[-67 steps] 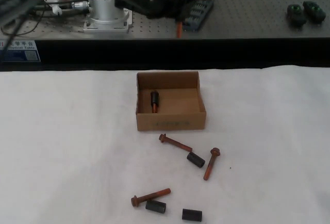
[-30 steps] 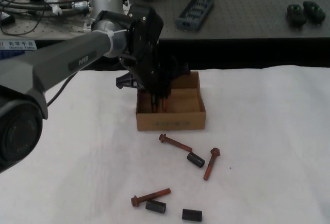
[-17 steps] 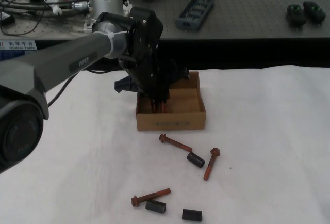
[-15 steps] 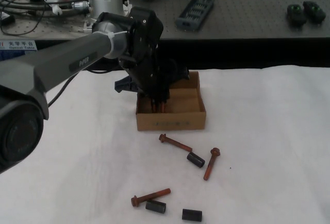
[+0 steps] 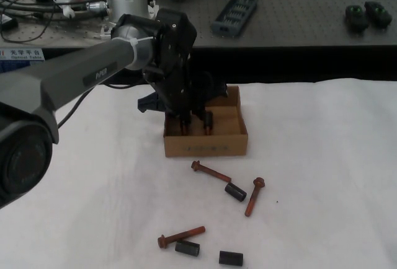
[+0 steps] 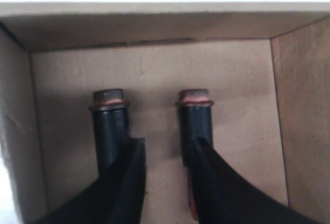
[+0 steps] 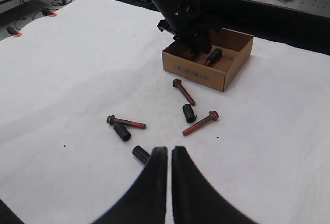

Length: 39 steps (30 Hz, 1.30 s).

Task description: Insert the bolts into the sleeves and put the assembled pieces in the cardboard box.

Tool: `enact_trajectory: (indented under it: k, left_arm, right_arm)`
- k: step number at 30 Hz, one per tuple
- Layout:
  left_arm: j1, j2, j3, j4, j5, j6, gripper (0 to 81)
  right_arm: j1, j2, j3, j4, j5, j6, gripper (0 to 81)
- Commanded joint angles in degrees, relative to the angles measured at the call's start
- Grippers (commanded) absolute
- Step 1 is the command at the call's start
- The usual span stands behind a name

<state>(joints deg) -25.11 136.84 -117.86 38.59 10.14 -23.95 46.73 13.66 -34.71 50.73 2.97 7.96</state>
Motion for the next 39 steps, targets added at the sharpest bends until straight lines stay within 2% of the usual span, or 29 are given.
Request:
enact_trajectory:
  k: [1, 10, 15, 19, 22, 33, 39]
  left_arm:
    - [-0.26, -1.54, -0.68, 1.78, 1.05, 1.04, 23.1]
    - [-0.26, -12.03, -0.68, 6.52, 0.58, 19.22, 23.1]
    - [0.26, -19.38, -0.68, 11.48, 0.84, 20.34, 23.1]
    - [0.24, -23.99, -0.68, 14.23, 0.84, 22.81, 23.1]
    - [0.43, -26.84, -0.68, 16.30, 0.84, 23.36, 23.1]
    - [0.62, -35.65, -0.68, 19.94, 0.56, 24.55, 18.3]
    - [1.26, -38.78, -0.57, 22.62, 0.41, 24.85, 18.3]
  right_arm:
    - [-0.27, -0.42, -0.24, -0.12, -0.10, 0.14, 3.2]
    - [-0.27, 0.59, -0.36, -3.47, -0.82, -2.12, 3.2]
    - [-0.27, 8.10, -0.52, -6.75, -11.35, -2.88, 0.5]
    - [-0.27, 16.88, -2.62, -6.72, -13.44, -3.29, 13.4]
    - [-0.27, 22.91, -5.69, -7.03, -13.44, -9.46, 22.9]
    - [-2.05, 50.02, -21.91, -4.57, -13.44, -27.77, 23.2]
    - [-3.73, 60.90, -27.96, -4.35, -14.06, -31.17, 23.2]
